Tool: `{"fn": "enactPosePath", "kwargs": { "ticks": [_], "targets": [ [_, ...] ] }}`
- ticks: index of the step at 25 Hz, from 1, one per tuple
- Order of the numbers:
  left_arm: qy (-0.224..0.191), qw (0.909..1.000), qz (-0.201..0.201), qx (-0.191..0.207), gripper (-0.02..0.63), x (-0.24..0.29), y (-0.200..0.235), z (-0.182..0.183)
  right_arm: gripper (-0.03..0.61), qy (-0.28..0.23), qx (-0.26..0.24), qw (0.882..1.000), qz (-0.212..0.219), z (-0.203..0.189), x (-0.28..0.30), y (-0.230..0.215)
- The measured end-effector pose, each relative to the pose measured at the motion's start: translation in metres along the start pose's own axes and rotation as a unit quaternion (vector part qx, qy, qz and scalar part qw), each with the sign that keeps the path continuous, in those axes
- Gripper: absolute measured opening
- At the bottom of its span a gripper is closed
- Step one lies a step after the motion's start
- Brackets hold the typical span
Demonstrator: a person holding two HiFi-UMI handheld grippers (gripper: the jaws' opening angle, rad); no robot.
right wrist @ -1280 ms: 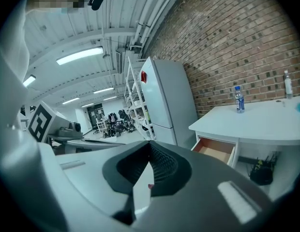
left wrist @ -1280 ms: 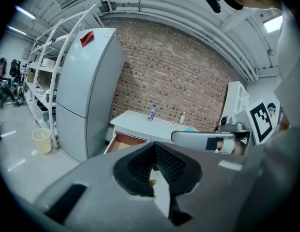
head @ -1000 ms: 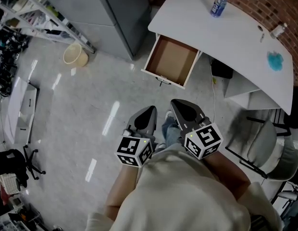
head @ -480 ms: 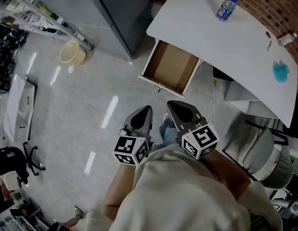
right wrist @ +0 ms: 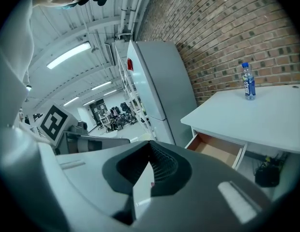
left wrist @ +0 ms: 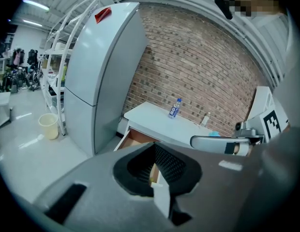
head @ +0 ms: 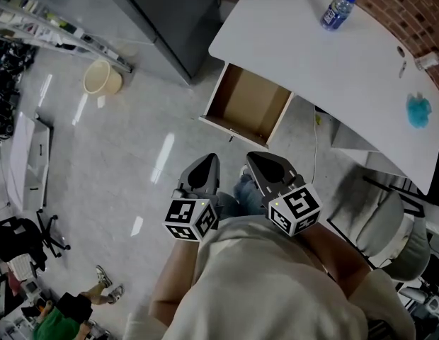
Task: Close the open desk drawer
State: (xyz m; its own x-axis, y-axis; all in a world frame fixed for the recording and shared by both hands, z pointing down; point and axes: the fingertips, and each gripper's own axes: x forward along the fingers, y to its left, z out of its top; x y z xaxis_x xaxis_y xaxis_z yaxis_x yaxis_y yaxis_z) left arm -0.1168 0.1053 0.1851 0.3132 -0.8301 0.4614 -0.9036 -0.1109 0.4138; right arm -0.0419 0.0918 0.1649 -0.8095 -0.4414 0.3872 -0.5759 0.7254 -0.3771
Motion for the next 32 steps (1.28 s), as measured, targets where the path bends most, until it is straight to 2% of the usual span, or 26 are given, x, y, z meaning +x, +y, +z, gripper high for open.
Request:
{"fn": "enactPosePath", "kwargs": {
  "ticks": [6,16,23,32],
  "targets": [
    [0.027,0.9995,-0.003,-0.015,0.003,0.016,0.010,-0.012,0.005,0.008,0.029,0.999,-0.017,-0.017,0.008,-0.016],
    [0.063,0.9973,-0.036,-0.011,0.003,0.052,0.034,-0.033,0.005,0.010,0.085,0.994,-0.068,-0.051,0.036,-0.035],
    [0.094,0.9936,-0.063,-0.004,0.003,0.079,0.061,-0.060,0.005,0.018,0.125,0.987,-0.103,-0.092,0.063,-0.050],
    [0.125,0.9892,-0.077,-0.006,0.003,0.120,0.100,-0.101,0.005,0.029,0.155,0.978,-0.138,-0.149,0.099,-0.081]
  ]
}}
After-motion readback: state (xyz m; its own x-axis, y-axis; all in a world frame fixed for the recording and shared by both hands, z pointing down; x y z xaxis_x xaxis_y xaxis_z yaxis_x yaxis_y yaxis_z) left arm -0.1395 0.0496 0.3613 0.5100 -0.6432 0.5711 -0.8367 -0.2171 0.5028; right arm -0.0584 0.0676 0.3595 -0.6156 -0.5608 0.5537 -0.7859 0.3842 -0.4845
